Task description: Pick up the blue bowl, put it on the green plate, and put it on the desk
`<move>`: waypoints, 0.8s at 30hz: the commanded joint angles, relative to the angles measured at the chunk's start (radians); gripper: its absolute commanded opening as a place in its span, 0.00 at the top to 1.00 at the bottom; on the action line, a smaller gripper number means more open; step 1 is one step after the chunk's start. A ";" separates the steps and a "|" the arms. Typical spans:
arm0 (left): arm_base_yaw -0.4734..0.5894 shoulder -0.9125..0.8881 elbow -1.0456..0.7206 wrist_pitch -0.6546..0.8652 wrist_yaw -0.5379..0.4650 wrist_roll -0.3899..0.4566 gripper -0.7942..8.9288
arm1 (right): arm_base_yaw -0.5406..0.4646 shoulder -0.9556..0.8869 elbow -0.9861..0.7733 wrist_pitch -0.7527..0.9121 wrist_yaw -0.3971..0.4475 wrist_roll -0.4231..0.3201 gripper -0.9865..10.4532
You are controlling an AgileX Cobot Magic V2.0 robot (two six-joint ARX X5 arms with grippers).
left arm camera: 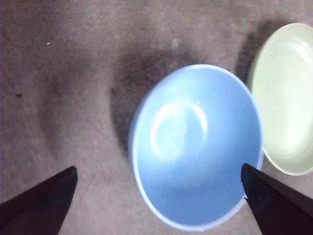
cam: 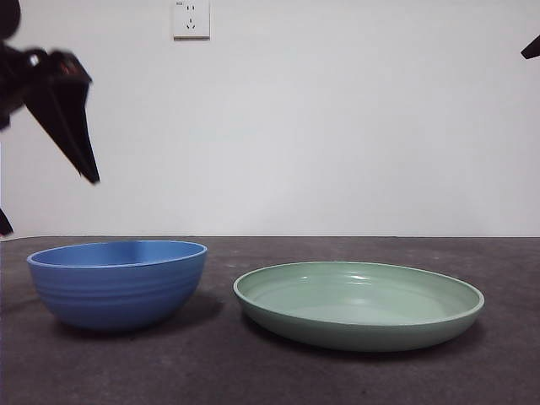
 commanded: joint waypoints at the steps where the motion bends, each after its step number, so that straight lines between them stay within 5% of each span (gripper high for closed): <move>1: 0.000 0.062 0.022 0.019 0.002 0.033 0.28 | 0.006 0.005 0.014 0.005 -0.003 -0.011 0.46; 9: -0.009 0.171 0.022 0.064 0.002 0.047 0.29 | 0.006 0.005 0.014 0.005 -0.003 -0.012 0.46; 13: -0.014 0.204 0.022 0.068 0.001 0.047 0.41 | 0.006 0.005 0.014 0.005 -0.003 -0.011 0.46; 17: -0.021 0.221 0.022 0.069 0.001 0.047 0.42 | 0.006 0.005 0.014 0.005 -0.003 -0.012 0.46; 24: -0.034 0.238 0.022 0.070 0.000 0.048 0.71 | 0.006 0.005 0.014 0.005 -0.003 -0.012 0.46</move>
